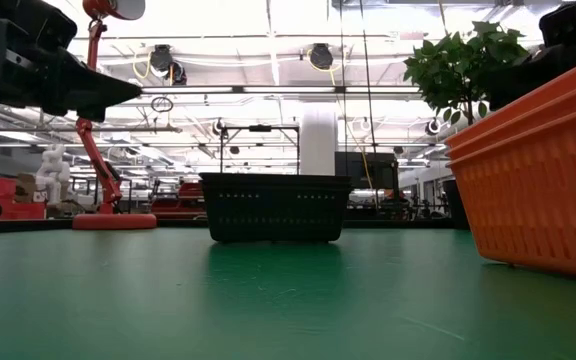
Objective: Stack baskets by color
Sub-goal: Return to Home Position
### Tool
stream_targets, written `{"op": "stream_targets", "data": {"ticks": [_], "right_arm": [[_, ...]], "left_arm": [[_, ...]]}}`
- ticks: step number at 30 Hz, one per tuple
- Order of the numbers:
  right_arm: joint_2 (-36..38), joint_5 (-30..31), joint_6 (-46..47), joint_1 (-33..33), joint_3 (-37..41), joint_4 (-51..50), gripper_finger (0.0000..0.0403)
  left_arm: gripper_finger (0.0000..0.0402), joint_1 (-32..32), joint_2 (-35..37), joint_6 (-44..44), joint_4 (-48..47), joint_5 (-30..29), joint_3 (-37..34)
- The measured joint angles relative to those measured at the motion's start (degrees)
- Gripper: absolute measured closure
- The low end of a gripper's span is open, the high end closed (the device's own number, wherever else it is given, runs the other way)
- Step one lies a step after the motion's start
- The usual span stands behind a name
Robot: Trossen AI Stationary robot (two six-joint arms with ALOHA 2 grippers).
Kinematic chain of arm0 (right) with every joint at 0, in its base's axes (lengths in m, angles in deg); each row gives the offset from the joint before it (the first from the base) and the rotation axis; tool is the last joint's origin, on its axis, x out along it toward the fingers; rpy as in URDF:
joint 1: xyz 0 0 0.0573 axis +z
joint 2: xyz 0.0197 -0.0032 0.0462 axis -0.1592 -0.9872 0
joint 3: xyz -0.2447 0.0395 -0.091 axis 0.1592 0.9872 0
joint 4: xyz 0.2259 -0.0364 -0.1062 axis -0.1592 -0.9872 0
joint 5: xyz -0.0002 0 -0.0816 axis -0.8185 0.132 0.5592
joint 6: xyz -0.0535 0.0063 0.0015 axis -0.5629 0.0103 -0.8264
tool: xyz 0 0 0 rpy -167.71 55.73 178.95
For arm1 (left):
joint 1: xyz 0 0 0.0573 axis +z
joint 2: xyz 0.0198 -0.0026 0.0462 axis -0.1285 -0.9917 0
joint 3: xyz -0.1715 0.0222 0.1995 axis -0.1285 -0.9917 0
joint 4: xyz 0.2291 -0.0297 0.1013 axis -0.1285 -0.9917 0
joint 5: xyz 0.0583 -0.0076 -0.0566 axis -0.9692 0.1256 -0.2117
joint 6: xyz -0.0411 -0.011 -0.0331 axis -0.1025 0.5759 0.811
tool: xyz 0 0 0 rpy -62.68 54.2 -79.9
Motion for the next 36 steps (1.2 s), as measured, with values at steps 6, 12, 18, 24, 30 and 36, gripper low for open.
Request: {"op": "stream_targets", "data": {"ticks": [6, 12, 18, 24, 30, 36], "right_arm": [[-0.03, 0.17, -0.95, -1.06, 0.00, -0.22, 0.0403], [-0.03, 0.20, -1.01, -1.08, 0.00, -0.27, 0.0403], [-0.03, 0.20, -1.01, -1.08, 0.00, -0.16, 0.0403], [-0.04, 0.20, -1.01, -1.06, 0.00, -0.18, 0.0403], [-0.04, 0.20, -1.01, -1.06, 0.00, -0.17, 0.0403], [-0.05, 0.20, -1.01, -1.06, 0.00, -0.17, 0.0403]], "left_arm": [[0.0393, 0.00, 0.65, -0.25, -0.85, 0.03, 0.00], [0.0393, 0.00, 3.40, -1.21, -4.26, 0.05, 0.04], [0.0398, 0.00, 10.63, -4.19, -7.48, 0.06, 0.04], [0.0391, 0.00, 19.70, -5.17, -16.67, 0.17, 0.04], [0.0396, 0.15, 27.49, -8.18, -21.92, 3.04, 0.04], [0.0398, 1.84, 33.94, -11.11, -27.74, 3.75, 0.04]]}}
